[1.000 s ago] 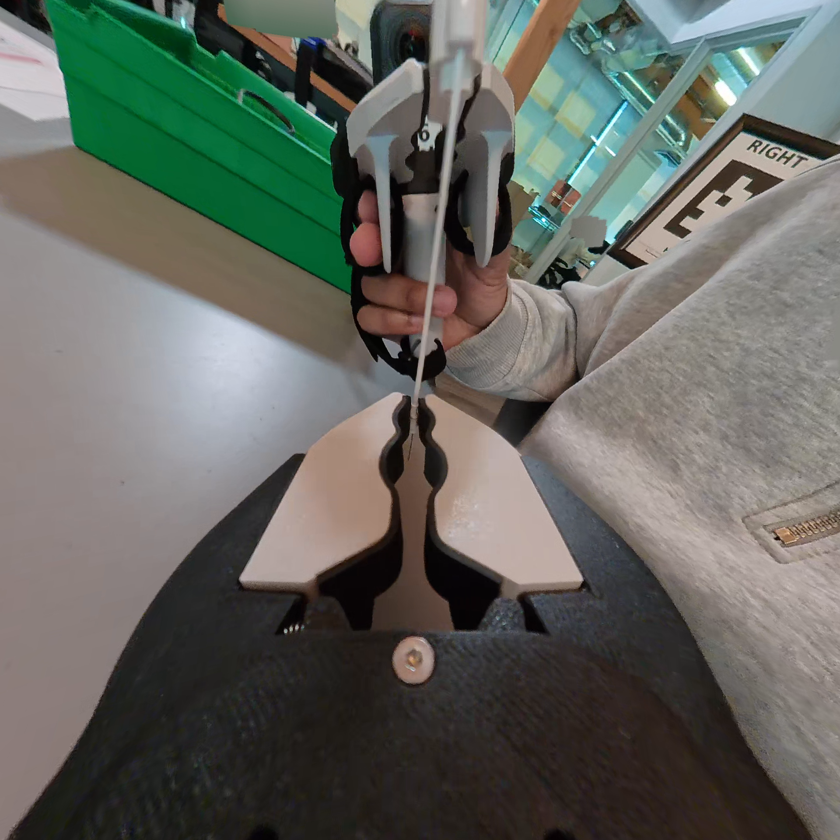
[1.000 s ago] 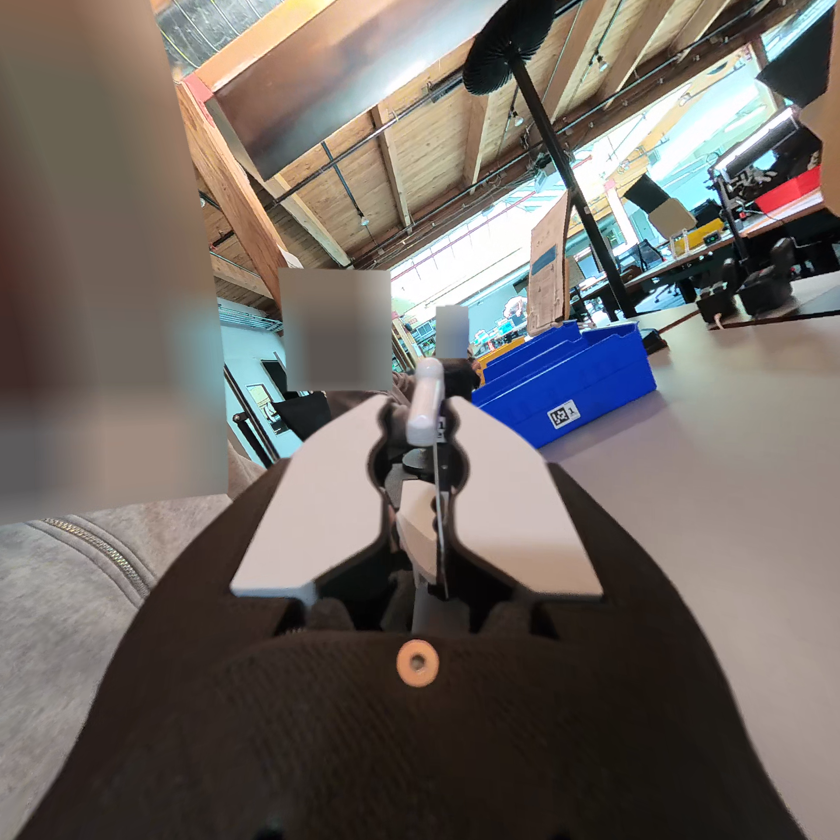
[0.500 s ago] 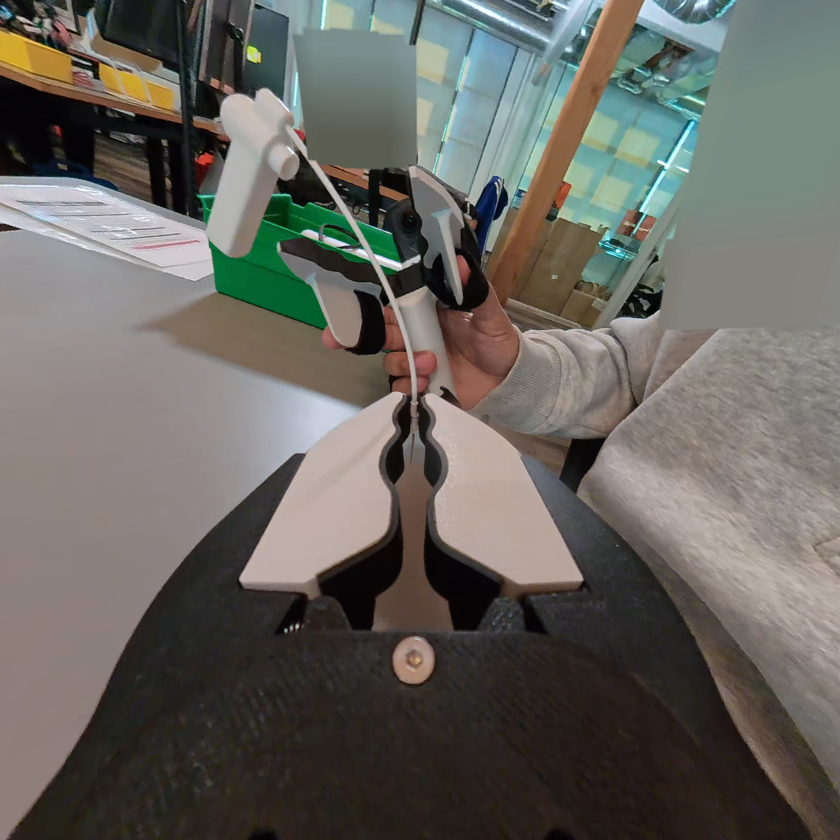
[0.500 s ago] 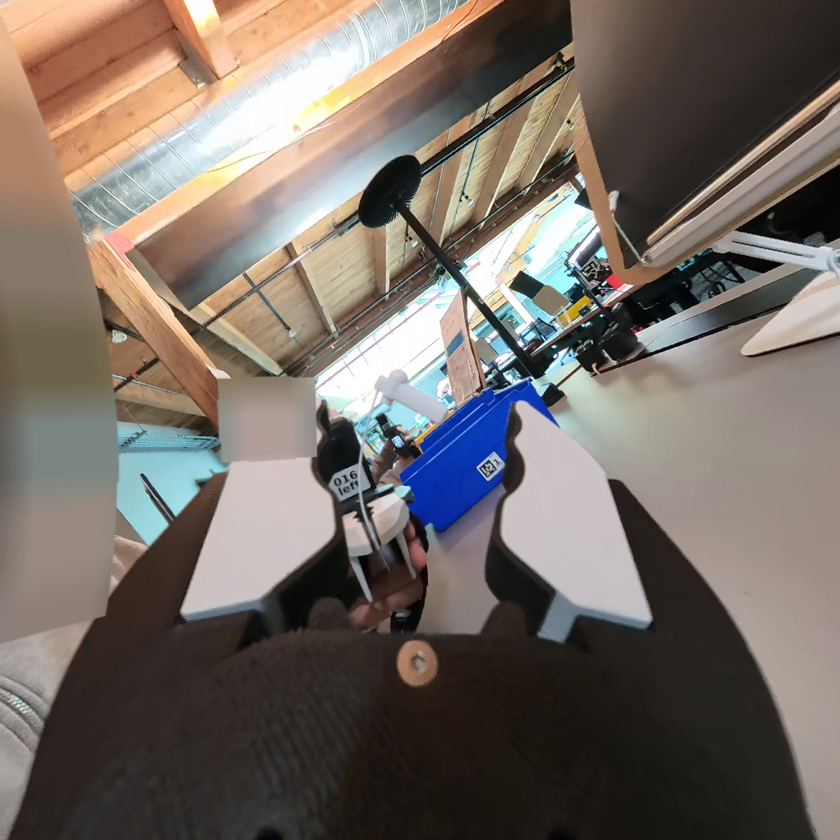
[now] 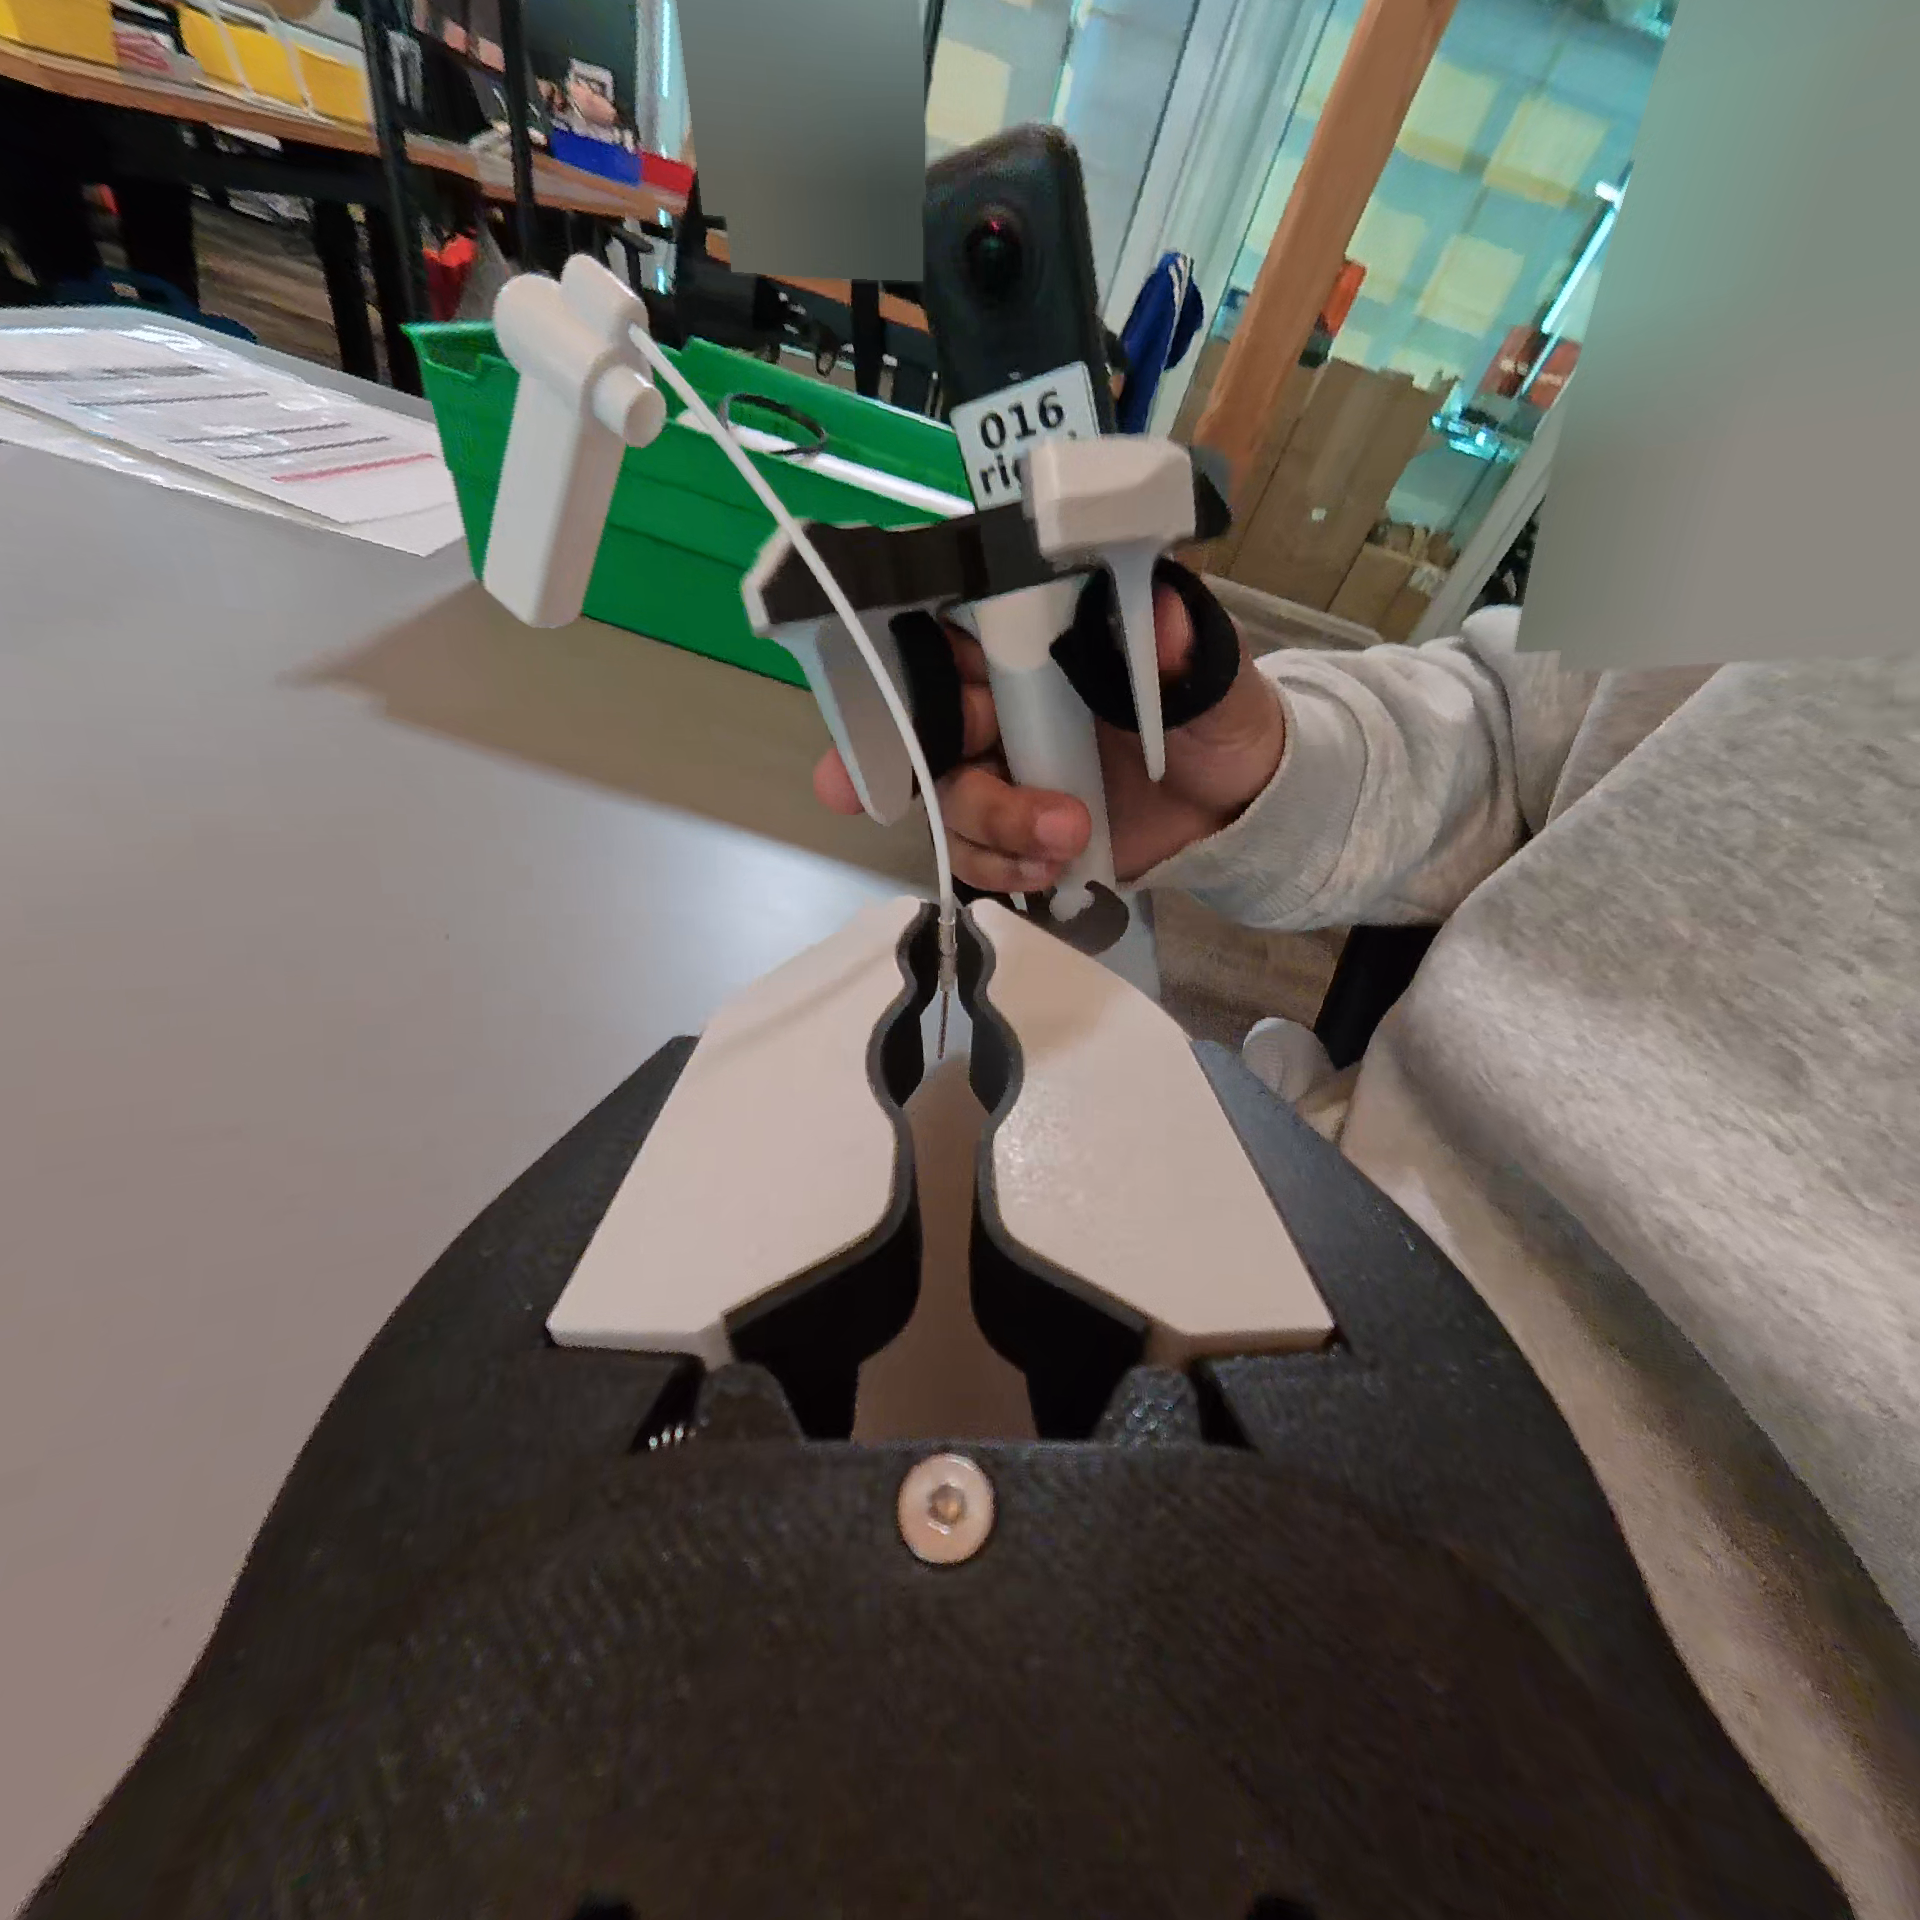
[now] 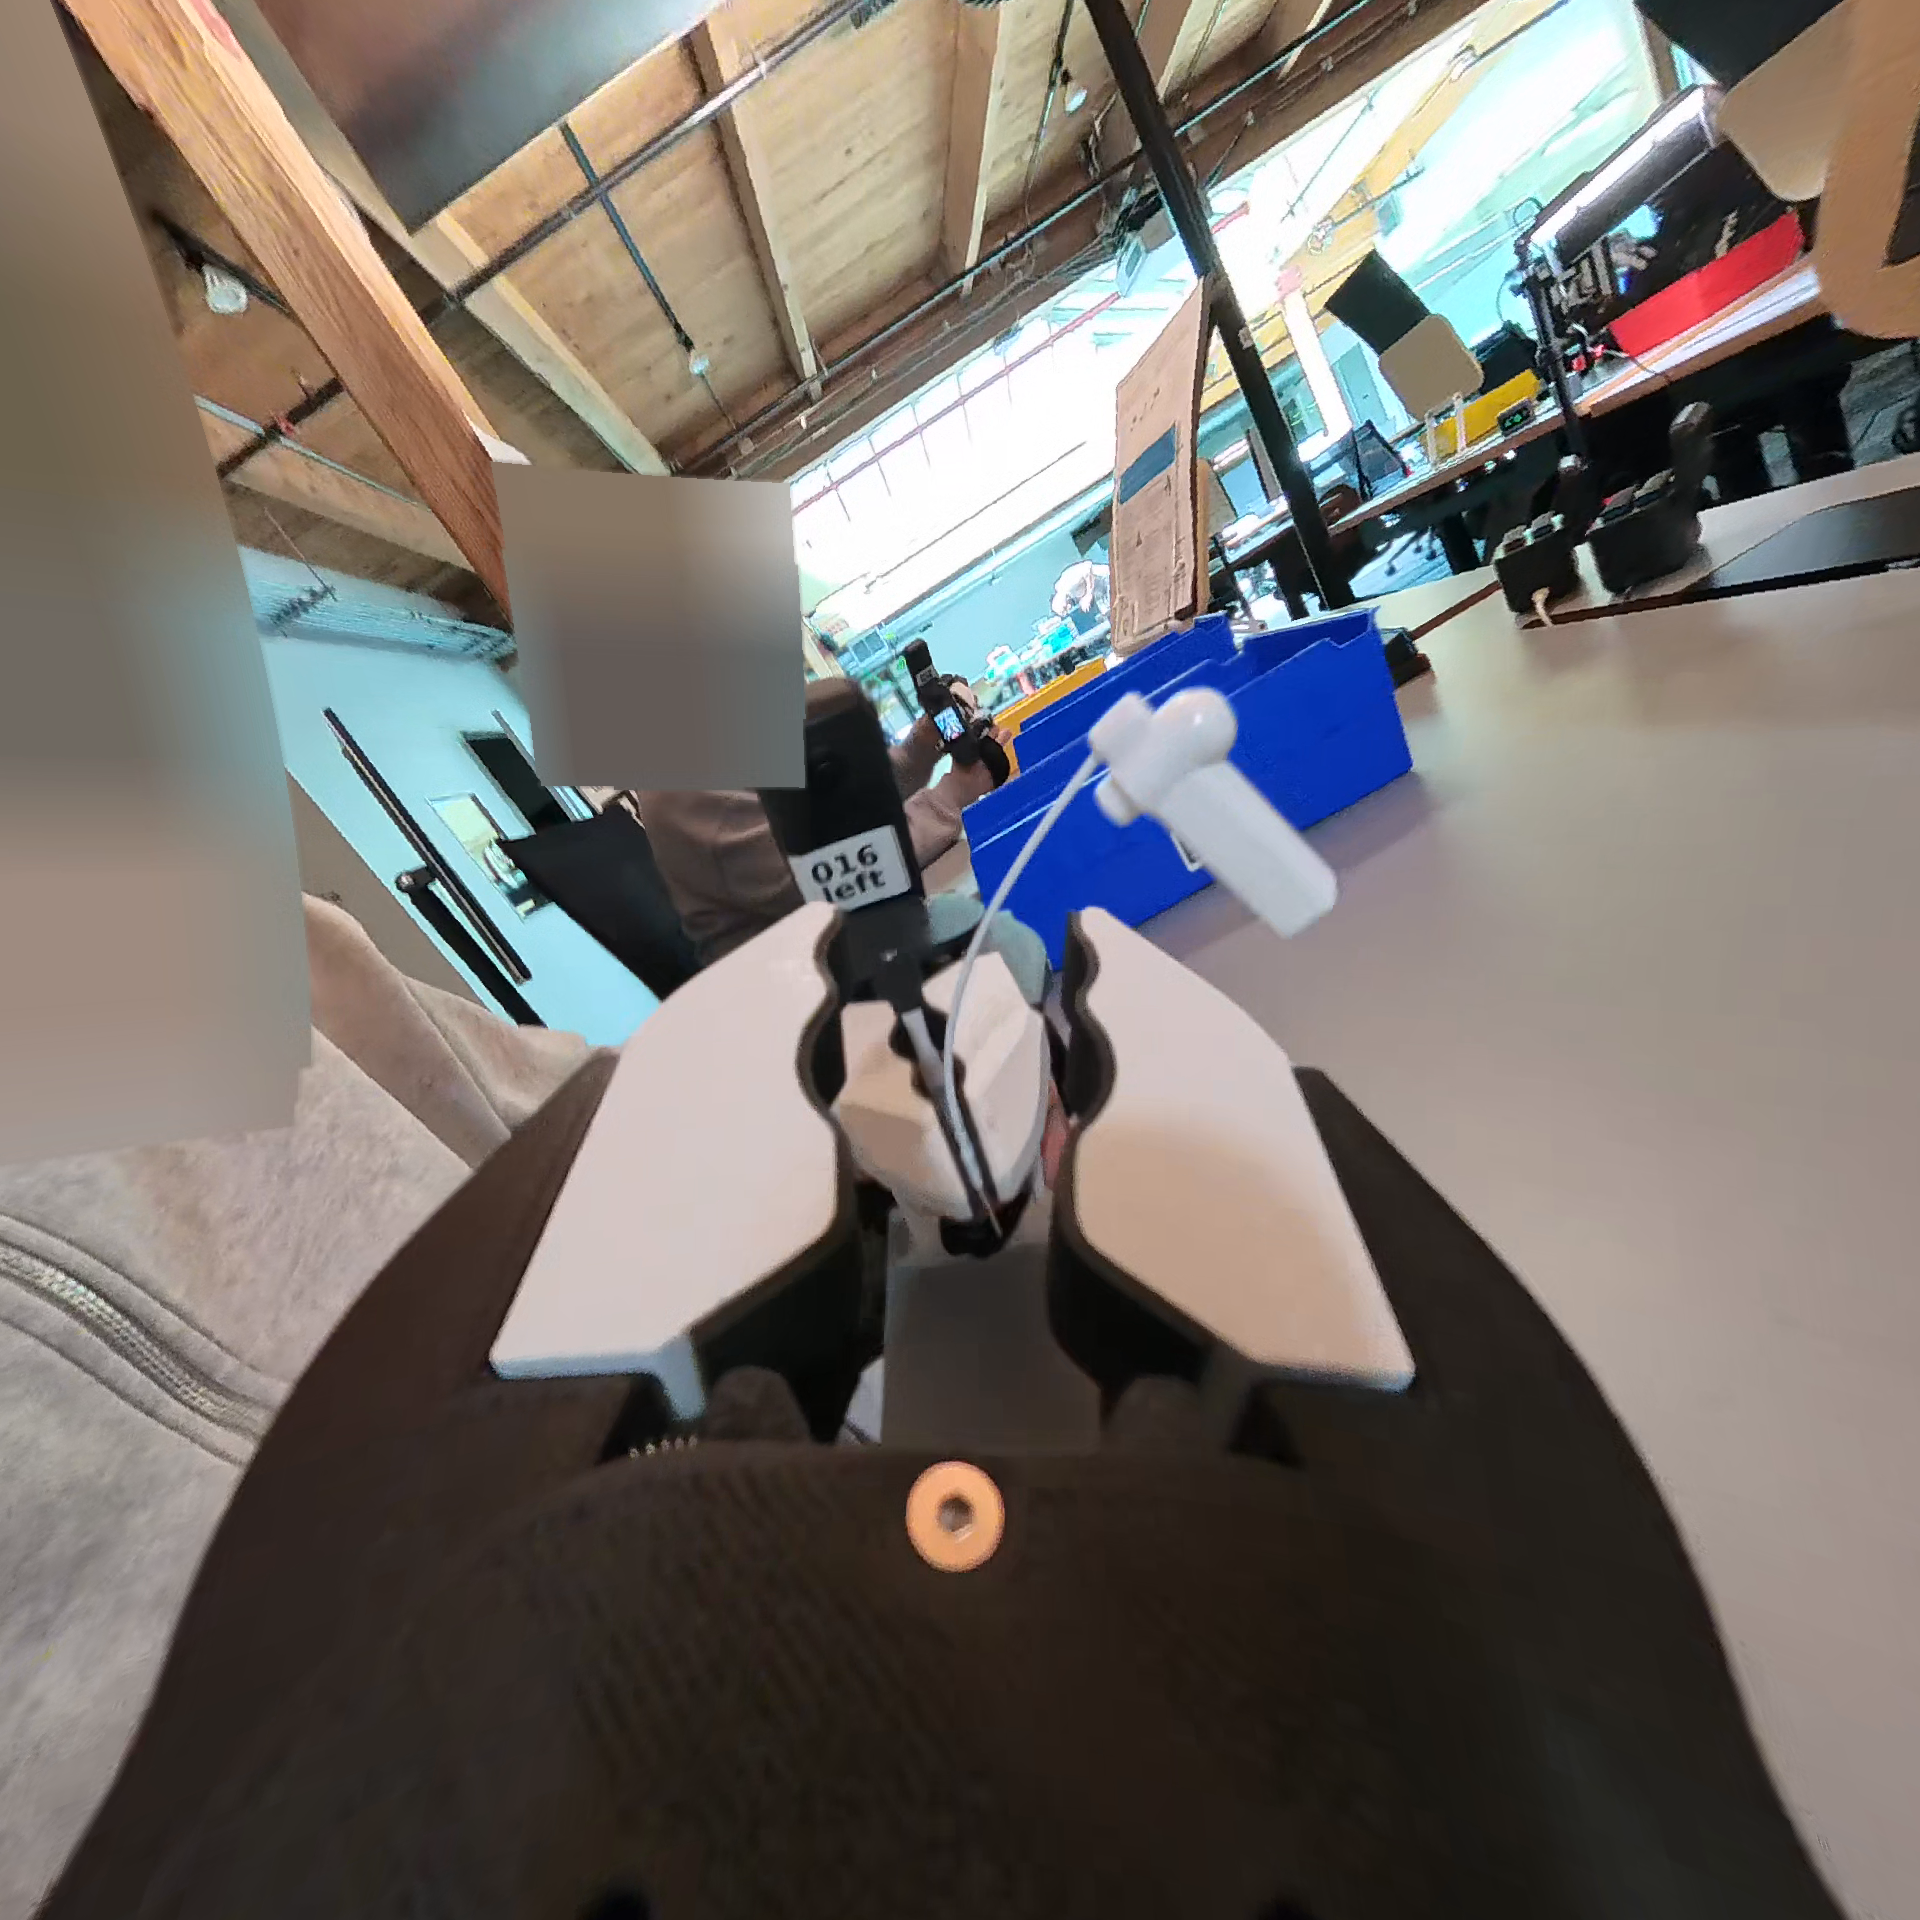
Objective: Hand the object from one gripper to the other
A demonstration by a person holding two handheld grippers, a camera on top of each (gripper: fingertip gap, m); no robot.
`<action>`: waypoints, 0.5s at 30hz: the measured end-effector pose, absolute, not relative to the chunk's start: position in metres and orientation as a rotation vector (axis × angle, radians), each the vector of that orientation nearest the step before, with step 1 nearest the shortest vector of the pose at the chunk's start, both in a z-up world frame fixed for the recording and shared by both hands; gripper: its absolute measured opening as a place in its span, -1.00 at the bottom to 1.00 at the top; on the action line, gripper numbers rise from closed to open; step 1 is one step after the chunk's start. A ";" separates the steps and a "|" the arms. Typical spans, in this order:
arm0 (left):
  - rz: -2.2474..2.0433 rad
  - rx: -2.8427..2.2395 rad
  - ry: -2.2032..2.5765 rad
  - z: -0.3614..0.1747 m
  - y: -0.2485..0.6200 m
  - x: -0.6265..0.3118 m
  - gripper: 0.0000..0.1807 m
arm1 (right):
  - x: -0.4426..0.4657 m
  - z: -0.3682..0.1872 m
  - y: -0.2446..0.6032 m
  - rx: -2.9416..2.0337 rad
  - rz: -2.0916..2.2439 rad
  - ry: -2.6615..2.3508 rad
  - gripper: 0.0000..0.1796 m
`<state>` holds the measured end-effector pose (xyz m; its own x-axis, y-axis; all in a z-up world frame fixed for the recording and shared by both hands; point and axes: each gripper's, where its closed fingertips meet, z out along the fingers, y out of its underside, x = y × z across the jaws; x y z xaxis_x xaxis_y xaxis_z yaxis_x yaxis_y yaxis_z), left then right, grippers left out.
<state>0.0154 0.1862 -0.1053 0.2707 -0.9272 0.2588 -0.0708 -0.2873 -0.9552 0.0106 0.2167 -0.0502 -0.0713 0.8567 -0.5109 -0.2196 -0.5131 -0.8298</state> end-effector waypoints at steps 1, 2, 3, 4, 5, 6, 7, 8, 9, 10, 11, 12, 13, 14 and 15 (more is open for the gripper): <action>-1.146 -1.612 0.959 -0.108 0.184 0.018 -0.98 | 0.012 -0.049 0.219 -1.401 1.718 -0.701 -0.57; -1.146 -1.619 0.971 -0.110 0.182 0.021 -0.98 | 0.014 -0.048 0.222 -1.410 1.729 -0.669 -0.60; -1.152 -1.630 0.980 -0.113 0.180 0.023 -0.97 | 0.016 -0.048 0.224 -1.419 1.739 -0.643 -0.67; -1.160 -1.640 0.986 -0.115 0.179 0.026 -0.97 | 0.018 -0.048 0.225 -1.434 1.753 -0.627 -0.82; -1.164 -1.647 0.991 -0.117 0.177 0.028 -0.97 | 0.019 -0.050 0.225 -1.456 1.770 -0.623 -0.98; -1.165 -1.655 1.000 -0.120 0.176 0.029 -0.97 | 0.020 -0.051 0.225 -1.475 1.787 -0.624 -0.98; -1.160 -1.663 1.005 -0.121 0.176 0.030 -0.97 | 0.020 -0.051 0.225 -1.485 1.797 -0.625 -0.99; -1.156 -1.665 1.003 -0.122 0.177 0.030 -0.97 | 0.020 -0.051 0.224 -1.484 1.800 -0.631 -0.99; -1.159 -1.670 0.994 -0.122 0.178 0.029 -0.97 | 0.020 -0.050 0.223 -1.476 1.796 -0.641 -0.99; -1.167 -1.678 0.979 -0.122 0.179 0.028 -0.97 | 0.019 -0.048 0.221 -1.467 1.790 -0.656 -0.99; -1.181 -1.684 0.959 -0.122 0.181 0.027 -0.97 | 0.019 -0.047 0.220 -1.456 1.780 -0.673 -0.99; -1.200 -1.689 0.939 -0.122 0.182 0.027 -0.97 | 0.018 -0.046 0.218 -1.445 1.766 -0.691 -0.99; -1.224 -1.695 0.918 -0.122 0.183 0.026 -0.90 | 0.018 -0.045 0.217 -1.432 1.751 -0.707 -0.99; -1.250 -1.700 0.895 -0.122 0.184 0.026 -0.80 | 0.018 -0.043 0.216 -1.420 1.738 -0.722 -0.99; -1.274 -1.708 0.872 -0.122 0.186 0.026 -0.70 | 0.019 -0.042 0.215 -1.407 1.725 -0.733 -0.99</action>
